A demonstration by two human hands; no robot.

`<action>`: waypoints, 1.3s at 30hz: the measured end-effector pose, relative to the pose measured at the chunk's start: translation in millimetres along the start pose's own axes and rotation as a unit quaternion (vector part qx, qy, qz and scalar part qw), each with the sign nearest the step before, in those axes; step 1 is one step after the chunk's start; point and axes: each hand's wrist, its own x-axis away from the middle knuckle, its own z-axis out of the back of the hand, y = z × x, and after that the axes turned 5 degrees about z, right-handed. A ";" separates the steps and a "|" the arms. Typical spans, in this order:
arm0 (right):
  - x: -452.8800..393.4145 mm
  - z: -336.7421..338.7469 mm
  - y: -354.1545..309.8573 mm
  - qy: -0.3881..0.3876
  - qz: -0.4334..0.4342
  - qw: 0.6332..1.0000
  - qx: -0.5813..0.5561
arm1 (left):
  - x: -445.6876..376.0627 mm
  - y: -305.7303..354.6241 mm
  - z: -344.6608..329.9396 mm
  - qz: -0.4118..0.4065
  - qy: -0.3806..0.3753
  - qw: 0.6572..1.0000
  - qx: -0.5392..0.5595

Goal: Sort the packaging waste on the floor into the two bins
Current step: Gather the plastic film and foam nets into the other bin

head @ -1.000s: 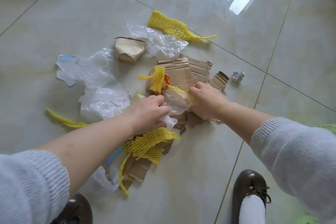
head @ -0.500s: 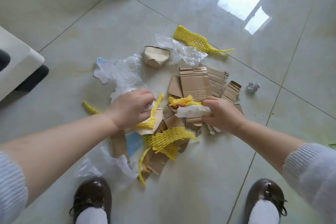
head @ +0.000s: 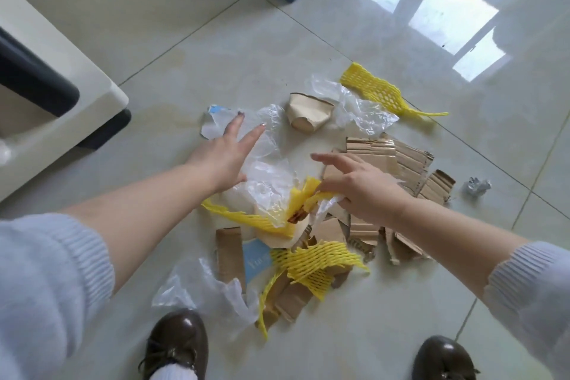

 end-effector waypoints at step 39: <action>-47.4 0.6 -30.2 0.002 -0.096 0.991 -0.091 | -30.2 -24.0 14.2 -0.024 0.139 0.983 0.118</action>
